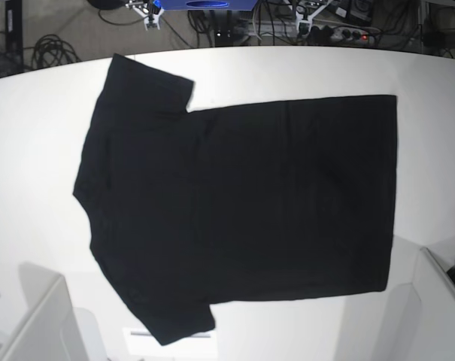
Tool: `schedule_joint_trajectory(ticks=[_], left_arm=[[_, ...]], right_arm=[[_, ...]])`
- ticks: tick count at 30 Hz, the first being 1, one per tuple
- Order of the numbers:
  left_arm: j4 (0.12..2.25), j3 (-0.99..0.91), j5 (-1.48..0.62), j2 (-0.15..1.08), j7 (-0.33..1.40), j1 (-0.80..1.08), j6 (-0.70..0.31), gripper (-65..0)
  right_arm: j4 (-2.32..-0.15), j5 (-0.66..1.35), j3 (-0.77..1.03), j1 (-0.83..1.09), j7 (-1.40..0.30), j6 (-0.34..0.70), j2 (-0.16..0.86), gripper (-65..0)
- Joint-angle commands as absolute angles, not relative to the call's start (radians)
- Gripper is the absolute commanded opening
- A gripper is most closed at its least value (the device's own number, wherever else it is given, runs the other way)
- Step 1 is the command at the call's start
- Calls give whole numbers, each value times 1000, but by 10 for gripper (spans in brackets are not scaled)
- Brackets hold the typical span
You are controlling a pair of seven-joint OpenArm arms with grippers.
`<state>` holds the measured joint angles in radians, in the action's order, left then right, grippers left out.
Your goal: Fold the T-shirt properly
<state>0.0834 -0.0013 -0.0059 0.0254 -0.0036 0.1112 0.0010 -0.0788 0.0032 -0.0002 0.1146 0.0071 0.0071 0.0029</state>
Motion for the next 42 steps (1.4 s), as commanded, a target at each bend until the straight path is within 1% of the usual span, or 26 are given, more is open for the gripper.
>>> schedule_joint_trajectory(ticks=[1, 5, 26, 32, 35, 39, 42], left_arm=[[84, -2, -7, 28, -1, 117, 5, -650], [119, -2, -7, 28, -1, 120, 5, -650], [124, -2, -7, 28, -4, 127, 5, -650], [143, 8, 1, 28, -177, 176, 5, -650], [137, 2, -5, 28, -130, 179, 5, -650], [145, 10, 4, 28, 16, 177, 5, -650], [147, 12, 5, 28, -2, 177, 5, -650]], right_arm=[[-79, 4, -4, 120, 7, -1, 10, -650], [-79, 4, -4, 120, 7, -1, 10, -650], [-82, 4, -4, 120, 13, -1, 31, -650], [-130, 2, -4, 177, 177, -1, 31, -650], [-128, 2, -4, 176, 128, -1, 31, -650], [-133, 2, -4, 157, -65, 1, 31, -650], [-133, 2, -4, 157, -39, 1, 31, -650]])
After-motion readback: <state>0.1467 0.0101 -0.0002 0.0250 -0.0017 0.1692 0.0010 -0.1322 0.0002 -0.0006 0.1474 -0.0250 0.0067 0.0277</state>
